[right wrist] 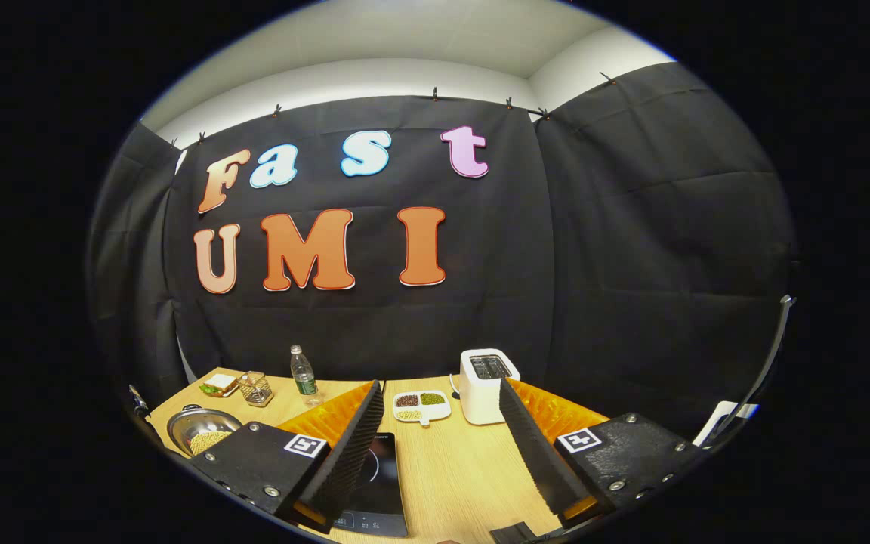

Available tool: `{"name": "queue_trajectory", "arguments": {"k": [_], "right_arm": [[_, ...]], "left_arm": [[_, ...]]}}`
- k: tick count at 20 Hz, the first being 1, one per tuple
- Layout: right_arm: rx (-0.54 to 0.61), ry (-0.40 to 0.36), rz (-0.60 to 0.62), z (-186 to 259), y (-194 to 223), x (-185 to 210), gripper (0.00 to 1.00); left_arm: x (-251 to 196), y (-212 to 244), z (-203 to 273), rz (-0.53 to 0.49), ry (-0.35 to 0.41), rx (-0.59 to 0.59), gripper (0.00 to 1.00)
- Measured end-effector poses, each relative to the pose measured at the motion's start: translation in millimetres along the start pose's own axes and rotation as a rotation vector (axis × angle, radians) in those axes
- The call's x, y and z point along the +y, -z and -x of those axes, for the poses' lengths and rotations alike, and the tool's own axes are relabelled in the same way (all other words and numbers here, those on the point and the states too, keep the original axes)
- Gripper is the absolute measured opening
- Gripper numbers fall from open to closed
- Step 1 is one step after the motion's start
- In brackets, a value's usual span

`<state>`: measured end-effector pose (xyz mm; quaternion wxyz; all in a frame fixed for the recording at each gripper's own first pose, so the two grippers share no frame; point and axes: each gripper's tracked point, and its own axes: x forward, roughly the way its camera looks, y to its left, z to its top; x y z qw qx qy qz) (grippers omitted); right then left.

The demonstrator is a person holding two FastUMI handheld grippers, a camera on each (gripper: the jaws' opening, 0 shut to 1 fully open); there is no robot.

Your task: First push the handle of the pot to place it horizontally, then grasp the pot with both hands and set it on the induction cooktop.

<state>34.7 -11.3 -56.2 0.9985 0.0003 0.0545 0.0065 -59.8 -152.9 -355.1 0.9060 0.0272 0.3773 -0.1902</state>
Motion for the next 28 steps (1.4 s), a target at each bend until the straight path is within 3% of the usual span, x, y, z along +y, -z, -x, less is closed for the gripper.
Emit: {"name": "queue_trajectory", "arguments": {"k": [9,15,28], "right_arm": [[0.011,0.018,-0.028,-8,7,-14,0.95],[0.009,0.073,0.006,-13,8,-34,0.95],[0.031,0.093,0.011,-25,13,-44,0.95]], "left_arm": [[-12,-15,-16,-0.006,0.005,0.008,0.05],[-18,-30,-39,-0.008,0.020,0.012,0.05],[-36,-49,-65,0.019,0.060,0.016,0.01]]}}
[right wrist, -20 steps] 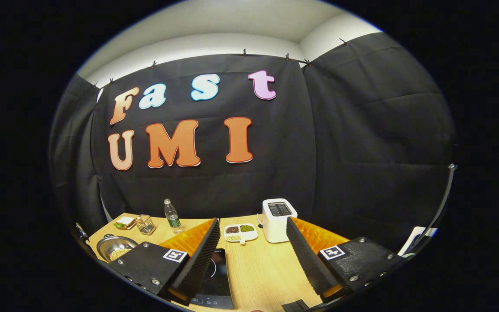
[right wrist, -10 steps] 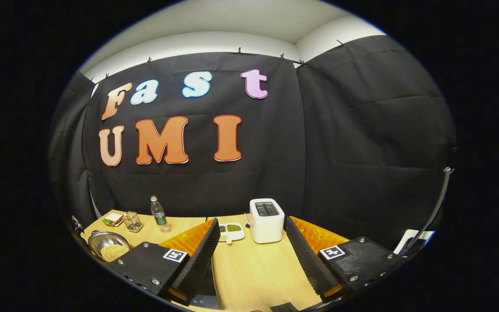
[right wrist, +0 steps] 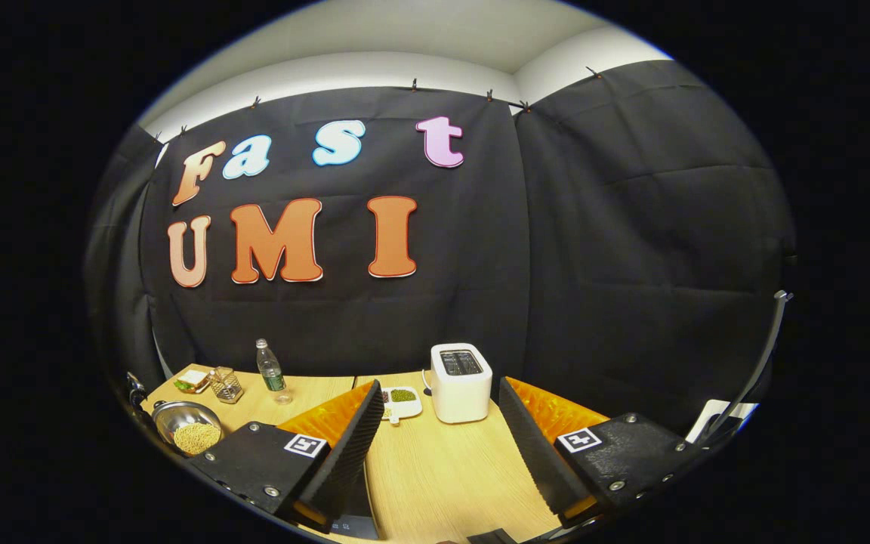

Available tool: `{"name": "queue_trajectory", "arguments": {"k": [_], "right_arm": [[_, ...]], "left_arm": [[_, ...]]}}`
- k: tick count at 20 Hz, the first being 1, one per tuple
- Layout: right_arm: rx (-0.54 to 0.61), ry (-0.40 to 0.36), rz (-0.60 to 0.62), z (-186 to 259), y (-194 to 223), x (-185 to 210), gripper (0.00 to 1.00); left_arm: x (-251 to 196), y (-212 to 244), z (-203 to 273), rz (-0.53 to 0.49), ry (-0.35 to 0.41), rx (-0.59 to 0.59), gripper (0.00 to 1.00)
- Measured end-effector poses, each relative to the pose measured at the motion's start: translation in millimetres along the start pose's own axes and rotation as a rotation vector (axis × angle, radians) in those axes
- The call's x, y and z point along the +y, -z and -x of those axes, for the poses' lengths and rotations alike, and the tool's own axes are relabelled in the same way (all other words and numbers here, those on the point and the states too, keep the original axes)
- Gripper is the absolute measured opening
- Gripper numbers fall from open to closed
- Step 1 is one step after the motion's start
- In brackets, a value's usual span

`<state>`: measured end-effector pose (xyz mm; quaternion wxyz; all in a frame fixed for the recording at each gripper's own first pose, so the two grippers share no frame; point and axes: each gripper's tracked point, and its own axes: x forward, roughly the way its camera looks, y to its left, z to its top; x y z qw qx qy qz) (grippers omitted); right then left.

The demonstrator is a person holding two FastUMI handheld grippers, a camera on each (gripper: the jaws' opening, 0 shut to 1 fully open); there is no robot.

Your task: First push the handle of the pot to place it horizontally, then grasp the pot with both hands and set it on the induction cooktop.

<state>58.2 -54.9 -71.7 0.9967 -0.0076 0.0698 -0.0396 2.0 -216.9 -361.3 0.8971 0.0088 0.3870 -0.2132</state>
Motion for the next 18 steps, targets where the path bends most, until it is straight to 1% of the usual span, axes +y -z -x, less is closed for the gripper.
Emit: {"name": "queue_trajectory", "arguments": {"k": [4,10,11,12,15,16,17,18], "right_arm": [[0.005,0.019,-0.009,-6,3,-6,0.96],[0.027,0.021,-0.011,-11,13,-4,0.95],[0.029,0.023,-0.006,-13,14,-4,0.95],[0.031,0.023,-0.002,-14,15,-4,0.96],[0.035,0.028,-0.002,-16,17,-5,0.96],[0.037,0.029,-0.004,-17,18,-6,1.00],[0.038,0.030,-0.005,-17,19,-6,0.95],[0.041,0.031,-0.005,-18,20,-6,0.95]], "left_arm": [[0,-8,-7,0.015,0.000,-0.010,0.01],[-1,-20,-22,0.044,-0.008,-0.031,0.01],[-1,-22,-25,0.050,-0.007,-0.035,0.05],[-1,-25,-27,0.056,-0.006,-0.037,0.01],[-1,-28,-31,0.070,-0.004,-0.045,0.01],[-1,-30,-33,0.070,-0.004,-0.047,0.01],[-1,-30,-34,0.069,-0.005,-0.050,0.01],[-1,-32,-36,0.069,-0.006,-0.051,0.01]]}}
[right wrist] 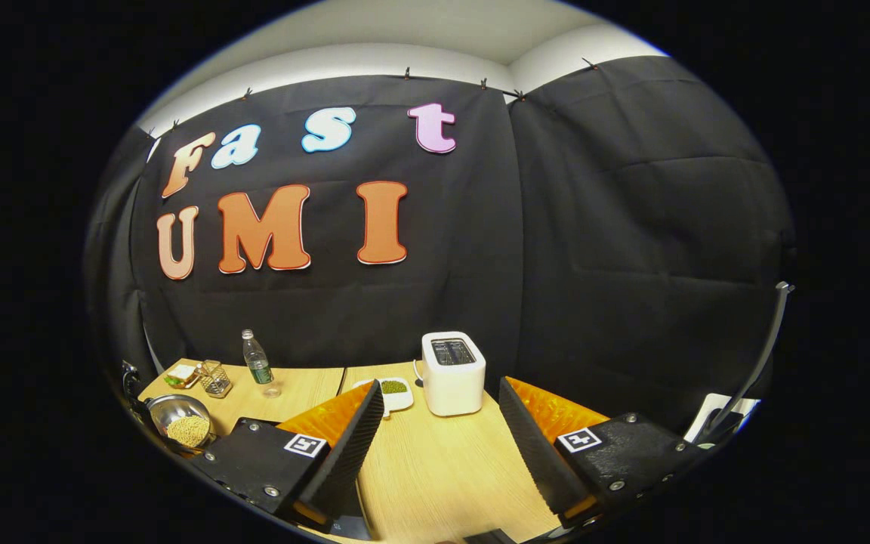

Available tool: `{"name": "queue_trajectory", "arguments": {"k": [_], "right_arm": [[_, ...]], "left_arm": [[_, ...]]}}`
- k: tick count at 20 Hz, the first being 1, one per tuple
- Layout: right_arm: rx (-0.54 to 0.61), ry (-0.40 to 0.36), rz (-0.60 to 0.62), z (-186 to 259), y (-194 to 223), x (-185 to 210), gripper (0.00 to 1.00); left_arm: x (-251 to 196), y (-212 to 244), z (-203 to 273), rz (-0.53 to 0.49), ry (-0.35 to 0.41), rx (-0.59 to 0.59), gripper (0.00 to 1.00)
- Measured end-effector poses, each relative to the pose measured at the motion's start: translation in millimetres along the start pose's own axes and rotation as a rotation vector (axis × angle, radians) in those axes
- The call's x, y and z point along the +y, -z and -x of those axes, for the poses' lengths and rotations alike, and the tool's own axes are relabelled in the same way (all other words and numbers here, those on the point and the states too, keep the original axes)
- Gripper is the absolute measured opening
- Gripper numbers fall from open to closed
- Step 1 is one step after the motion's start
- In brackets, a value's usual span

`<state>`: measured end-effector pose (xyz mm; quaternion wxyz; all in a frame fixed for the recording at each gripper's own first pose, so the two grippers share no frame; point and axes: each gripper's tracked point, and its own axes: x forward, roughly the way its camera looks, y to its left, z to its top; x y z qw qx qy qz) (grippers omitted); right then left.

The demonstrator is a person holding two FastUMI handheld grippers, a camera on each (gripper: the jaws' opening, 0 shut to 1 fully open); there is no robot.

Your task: First push the handle of the pot to place it horizontally, then grasp the pot with both hands and set it on the induction cooktop.

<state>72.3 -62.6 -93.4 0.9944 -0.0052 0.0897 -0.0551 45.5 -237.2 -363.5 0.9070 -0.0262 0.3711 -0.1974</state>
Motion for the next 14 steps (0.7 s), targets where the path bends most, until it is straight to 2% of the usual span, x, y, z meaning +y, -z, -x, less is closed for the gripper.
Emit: {"name": "queue_trajectory", "arguments": {"k": [1,2,3,4,10,11,12,14], "right_arm": [[0.003,0.001,0.001,-1,1,1,1.00],[0.005,0.002,0.002,-2,2,2,0.95],[0.008,0.002,0.002,-2,3,2,0.95],[0.012,0.002,0.002,-1,4,3,1.00],[0.015,0.016,0.002,2,5,8,1.00],[0.015,0.010,0.002,2,5,12,1.00],[0.016,0.001,0.001,3,5,19,0.95],[0.017,-0.021,0.005,7,5,35,0.96]], "left_arm": [[0,0,-2,0.001,0.000,-0.001,0.01],[0,-1,-3,0.002,0.000,-0.002,0.05],[0,-2,-4,0.003,0.001,-0.002,0.01],[0,-3,-5,0.001,0.002,-0.003,0.01],[1,-4,-10,-0.015,-0.022,-0.007,0.03],[0,-6,-7,-0.015,-0.022,-0.012,0.01],[-4,-8,-4,-0.016,-0.014,-0.020,0.01],[-10,-10,6,-0.024,0.012,-0.036,0.01]]}}
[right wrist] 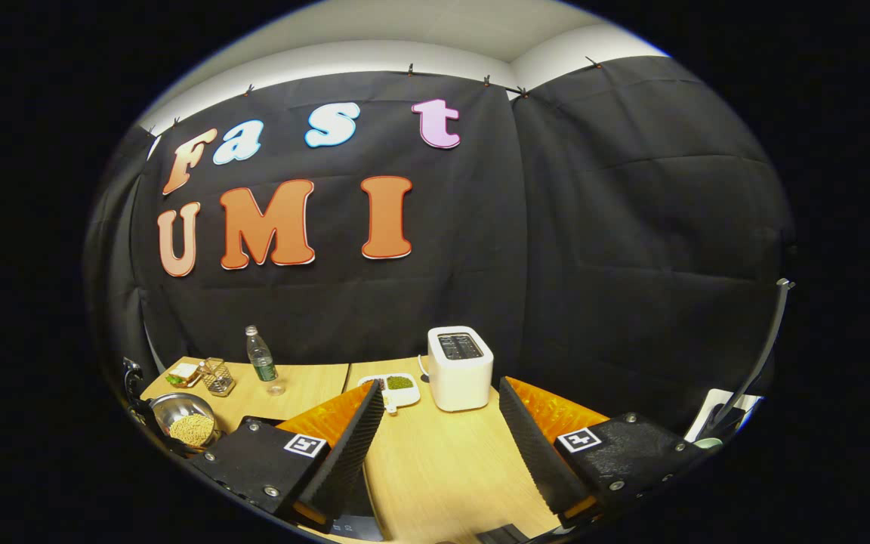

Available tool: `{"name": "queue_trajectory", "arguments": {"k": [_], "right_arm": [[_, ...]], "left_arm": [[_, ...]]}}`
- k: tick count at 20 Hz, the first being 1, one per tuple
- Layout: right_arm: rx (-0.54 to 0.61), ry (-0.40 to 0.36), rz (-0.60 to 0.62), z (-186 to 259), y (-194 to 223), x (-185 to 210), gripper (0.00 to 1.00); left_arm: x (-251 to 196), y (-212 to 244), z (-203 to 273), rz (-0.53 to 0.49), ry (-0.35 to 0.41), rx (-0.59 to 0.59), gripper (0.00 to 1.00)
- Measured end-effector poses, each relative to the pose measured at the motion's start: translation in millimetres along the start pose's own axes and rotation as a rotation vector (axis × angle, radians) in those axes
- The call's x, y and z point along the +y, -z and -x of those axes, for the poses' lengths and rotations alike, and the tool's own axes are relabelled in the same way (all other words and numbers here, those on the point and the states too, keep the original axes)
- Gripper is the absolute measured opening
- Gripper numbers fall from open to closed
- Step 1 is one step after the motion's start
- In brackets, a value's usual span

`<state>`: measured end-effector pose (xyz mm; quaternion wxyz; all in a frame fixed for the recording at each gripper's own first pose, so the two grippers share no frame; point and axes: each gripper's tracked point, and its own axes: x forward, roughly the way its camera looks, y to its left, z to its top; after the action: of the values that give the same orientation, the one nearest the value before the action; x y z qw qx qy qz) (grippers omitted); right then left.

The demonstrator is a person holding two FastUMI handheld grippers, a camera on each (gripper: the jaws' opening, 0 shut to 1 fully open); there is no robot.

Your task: First push the handle of the pot to place it horizontally, then grasp the pot with both hands and set it on the induction cooktop.

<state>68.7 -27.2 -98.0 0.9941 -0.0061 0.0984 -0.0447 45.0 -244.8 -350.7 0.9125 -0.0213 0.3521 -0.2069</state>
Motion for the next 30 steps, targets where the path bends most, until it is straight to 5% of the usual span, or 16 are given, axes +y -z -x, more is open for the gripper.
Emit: {"name": "queue_trajectory", "arguments": {"k": [6,12,15,16,21,22,25,30], "right_arm": [[0.006,-0.074,0.010,8,6,56,0.96],[0.027,-0.153,0.018,14,20,127,0.96],[0.047,-0.192,0.012,12,33,167,0.96],[0.057,-0.202,0.012,11,38,181,0.96],[0.098,-0.229,-0.011,9,66,254,0.96],[0.115,-0.233,-0.015,9,75,268,0.96],[0.160,-0.265,-0.001,5,100,314,0.96],[0.254,-0.271,0.067,-7,149,367,0.96]], "left_arm": [[24,-36,46,-0.027,-0.018,-0.134,0.01],[107,-82,100,-0.001,-0.136,-0.300,0.01],[152,-92,117,0.035,-0.190,-0.353,0.16],[166,-94,122,0.042,-0.201,-0.368,0.10],[230,-89,132,0.045,-0.261,-0.382,0.45],[238,-88,131,0.038,-0.246,-0.382,0.40],[258,-80,119,0.047,-0.212,-0.358,0.75],[290,-67,85,0.037,-0.197,-0.277,0.75]]}}
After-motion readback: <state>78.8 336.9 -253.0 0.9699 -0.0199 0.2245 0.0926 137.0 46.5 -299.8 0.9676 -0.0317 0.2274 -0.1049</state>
